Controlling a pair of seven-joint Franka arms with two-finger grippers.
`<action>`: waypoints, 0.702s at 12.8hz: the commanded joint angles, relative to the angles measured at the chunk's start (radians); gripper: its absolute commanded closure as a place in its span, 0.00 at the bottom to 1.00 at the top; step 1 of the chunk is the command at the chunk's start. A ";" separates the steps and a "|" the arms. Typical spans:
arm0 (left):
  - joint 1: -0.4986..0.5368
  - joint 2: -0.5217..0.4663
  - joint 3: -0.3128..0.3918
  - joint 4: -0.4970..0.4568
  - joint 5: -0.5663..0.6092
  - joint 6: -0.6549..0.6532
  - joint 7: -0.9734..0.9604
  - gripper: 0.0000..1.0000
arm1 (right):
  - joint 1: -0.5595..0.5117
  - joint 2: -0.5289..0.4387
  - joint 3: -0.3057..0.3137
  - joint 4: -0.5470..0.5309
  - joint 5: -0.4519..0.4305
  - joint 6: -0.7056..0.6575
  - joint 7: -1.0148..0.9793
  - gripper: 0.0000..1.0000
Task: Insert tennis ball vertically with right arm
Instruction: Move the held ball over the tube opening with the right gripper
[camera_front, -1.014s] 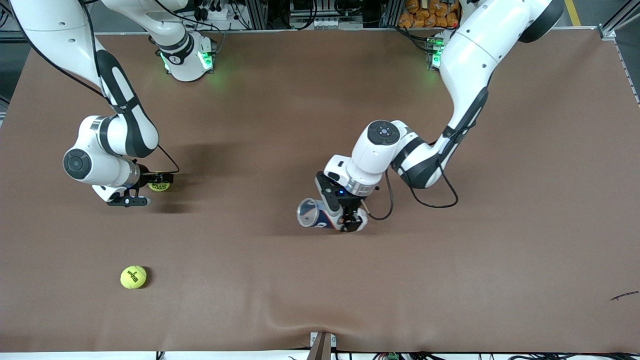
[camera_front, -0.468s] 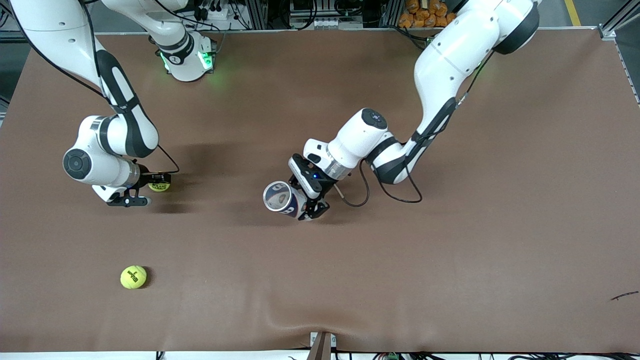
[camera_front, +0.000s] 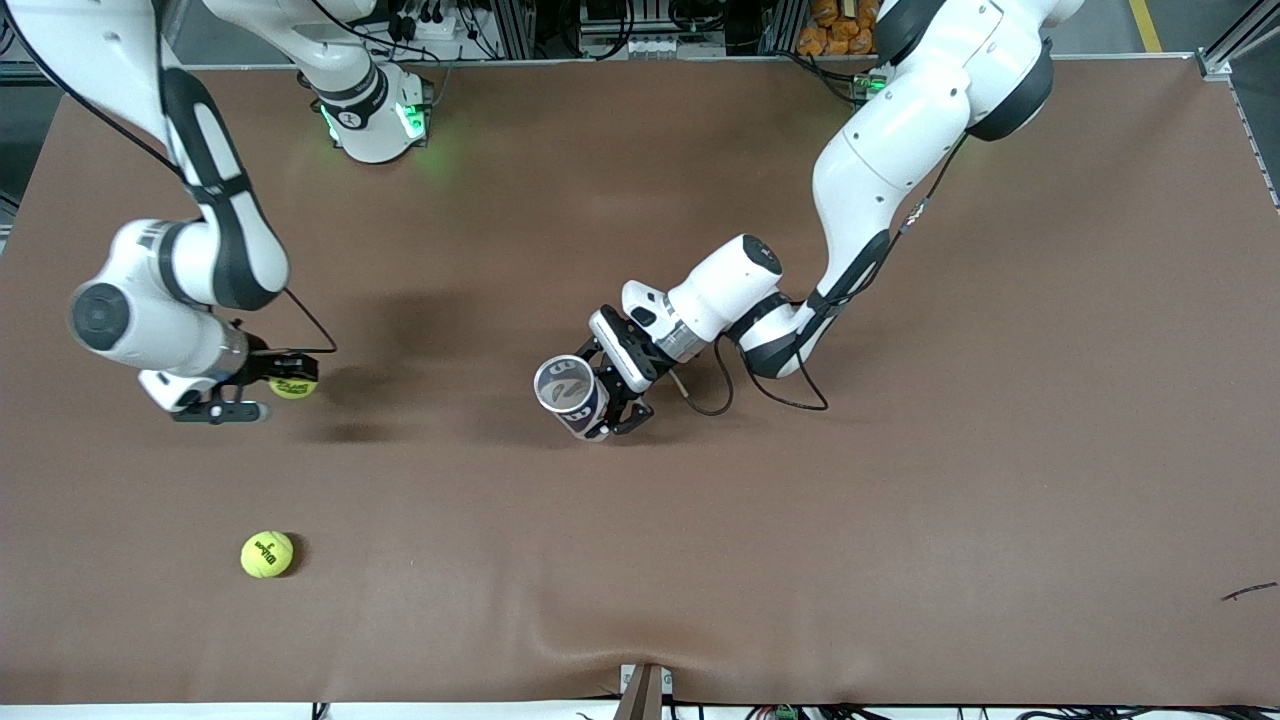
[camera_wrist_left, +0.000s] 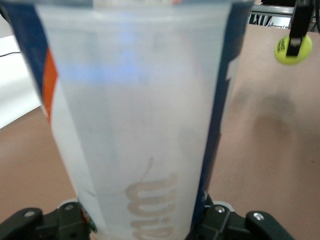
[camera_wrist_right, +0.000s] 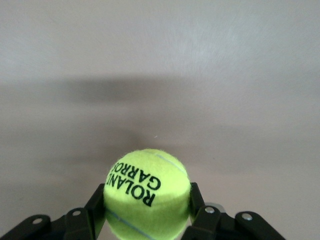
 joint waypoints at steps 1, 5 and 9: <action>-0.032 0.037 0.006 0.028 -0.056 0.049 -0.005 0.24 | -0.001 -0.022 0.006 0.179 -0.005 -0.214 0.009 0.75; -0.061 0.052 0.009 0.030 -0.092 0.060 -0.003 0.23 | 0.061 -0.022 0.012 0.359 0.051 -0.408 0.102 0.80; -0.102 0.058 0.066 0.037 -0.095 0.062 -0.002 0.22 | 0.162 -0.020 0.012 0.465 0.159 -0.476 0.327 0.80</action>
